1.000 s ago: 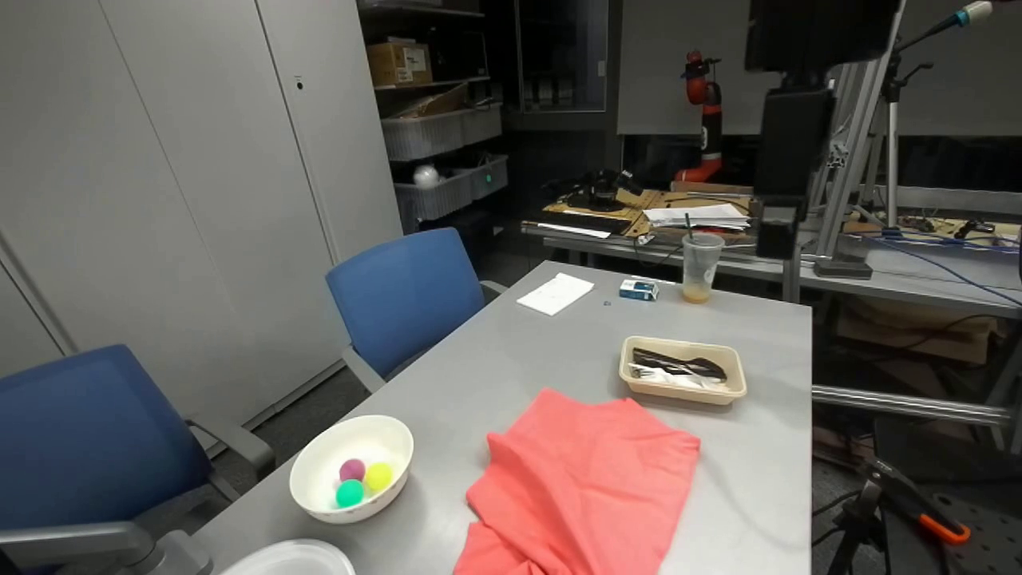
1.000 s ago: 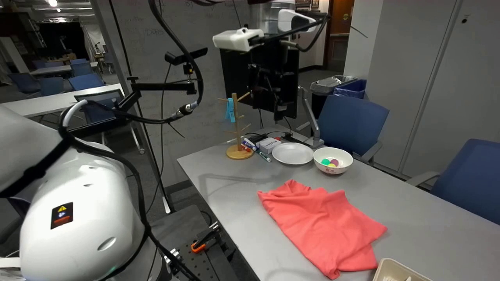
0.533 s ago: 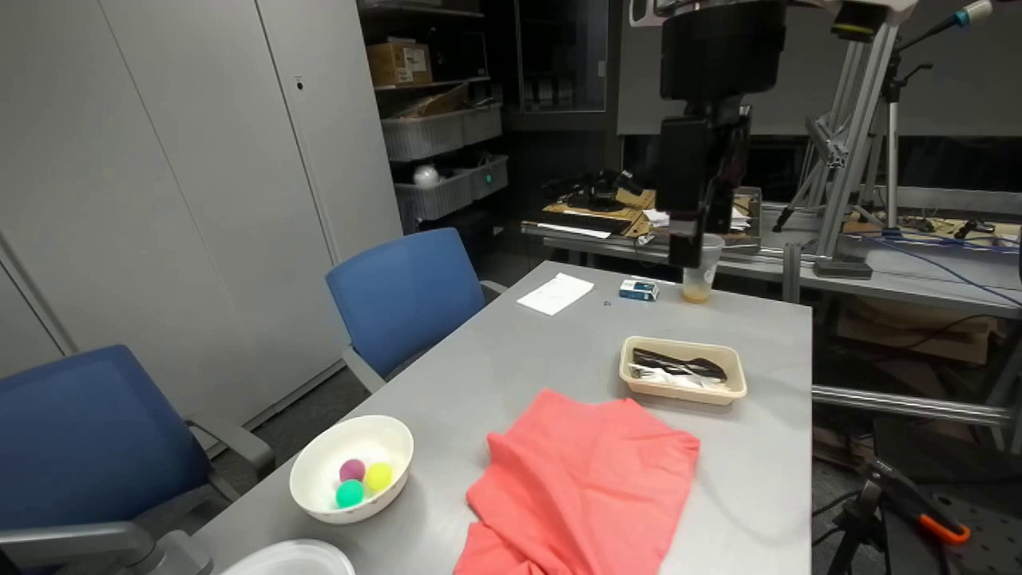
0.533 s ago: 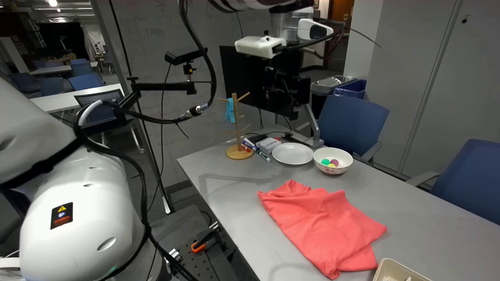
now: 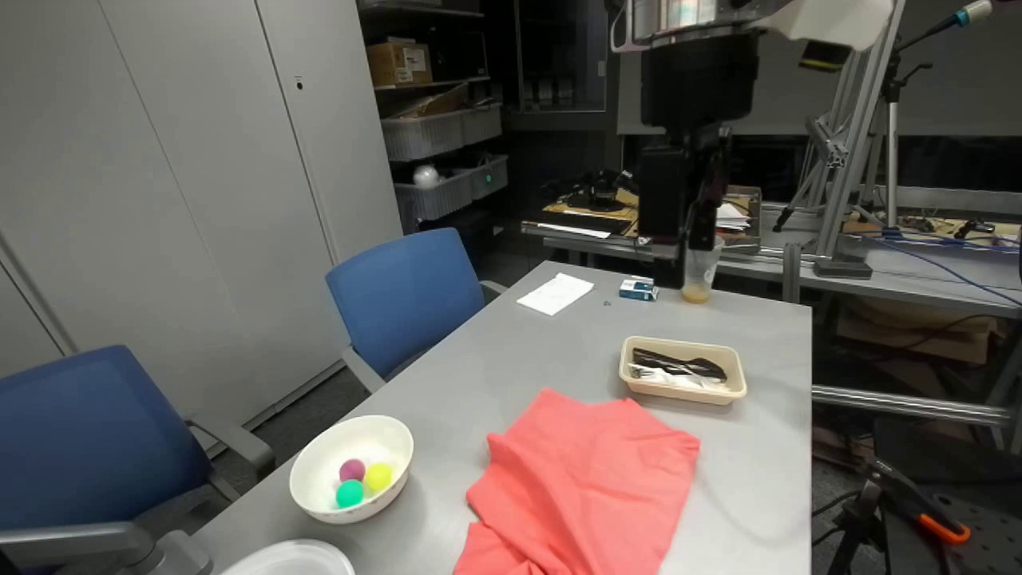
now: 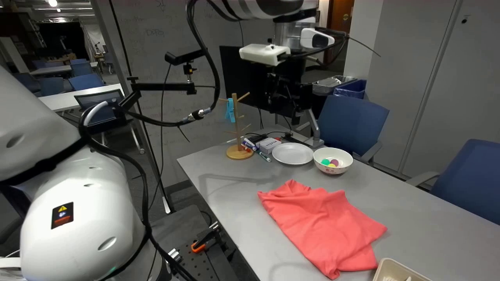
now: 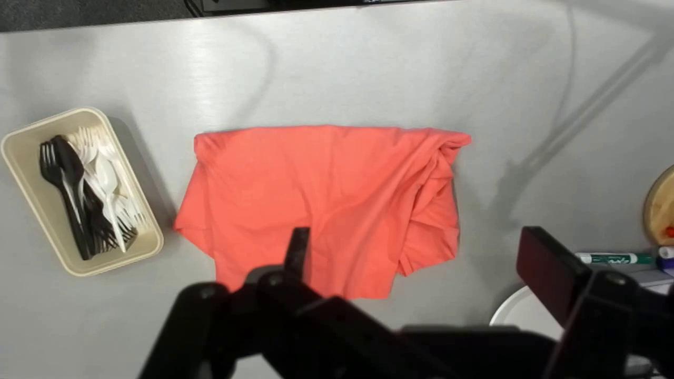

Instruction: Unfold the sweatshirt

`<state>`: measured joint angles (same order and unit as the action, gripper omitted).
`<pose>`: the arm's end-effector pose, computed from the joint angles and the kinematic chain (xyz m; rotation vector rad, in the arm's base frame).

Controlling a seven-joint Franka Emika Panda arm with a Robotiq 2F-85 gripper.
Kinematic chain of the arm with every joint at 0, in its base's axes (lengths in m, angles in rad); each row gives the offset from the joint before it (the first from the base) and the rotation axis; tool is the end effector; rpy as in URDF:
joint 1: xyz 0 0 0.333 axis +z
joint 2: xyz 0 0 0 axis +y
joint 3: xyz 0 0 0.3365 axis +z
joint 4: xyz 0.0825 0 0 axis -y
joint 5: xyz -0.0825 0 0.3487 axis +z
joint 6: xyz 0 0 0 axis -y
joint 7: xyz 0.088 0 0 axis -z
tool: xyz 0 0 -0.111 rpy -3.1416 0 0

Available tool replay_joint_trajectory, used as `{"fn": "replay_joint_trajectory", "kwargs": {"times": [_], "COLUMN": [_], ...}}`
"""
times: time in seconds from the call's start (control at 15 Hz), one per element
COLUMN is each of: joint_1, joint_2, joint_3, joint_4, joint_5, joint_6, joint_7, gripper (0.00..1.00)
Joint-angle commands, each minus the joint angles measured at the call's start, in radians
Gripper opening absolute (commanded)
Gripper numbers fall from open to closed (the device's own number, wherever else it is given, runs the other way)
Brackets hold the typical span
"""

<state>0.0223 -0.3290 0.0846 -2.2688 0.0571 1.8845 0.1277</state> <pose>0.4032 0.0509 0.5131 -3.1196 0.0706 0.0917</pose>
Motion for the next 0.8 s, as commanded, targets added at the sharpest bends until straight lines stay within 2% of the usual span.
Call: {"fn": "replay_joint_trajectory", "kwargs": {"times": [0.0, 0.33, 0.6, 0.67, 0.73], "joint_1": [0.013, 0.020, 0.031, 0.026, 0.026], "joint_2": [0.153, 0.393, 0.551, 0.467, 0.494], "joint_3": [0.015, 0.007, 0.003, -0.002, -0.003], "joint_4": [0.080, 0.223, 0.356, 0.258, 0.276], "joint_5": [-0.028, -0.029, -0.010, -0.013, -0.013], "joint_6": [0.080, 0.190, 0.175, 0.203, 0.203], "joint_7": [0.014, 0.024, 0.025, 0.004, 0.004], "gripper": [1.00, 1.00, 1.00, 1.00, 1.00]}}
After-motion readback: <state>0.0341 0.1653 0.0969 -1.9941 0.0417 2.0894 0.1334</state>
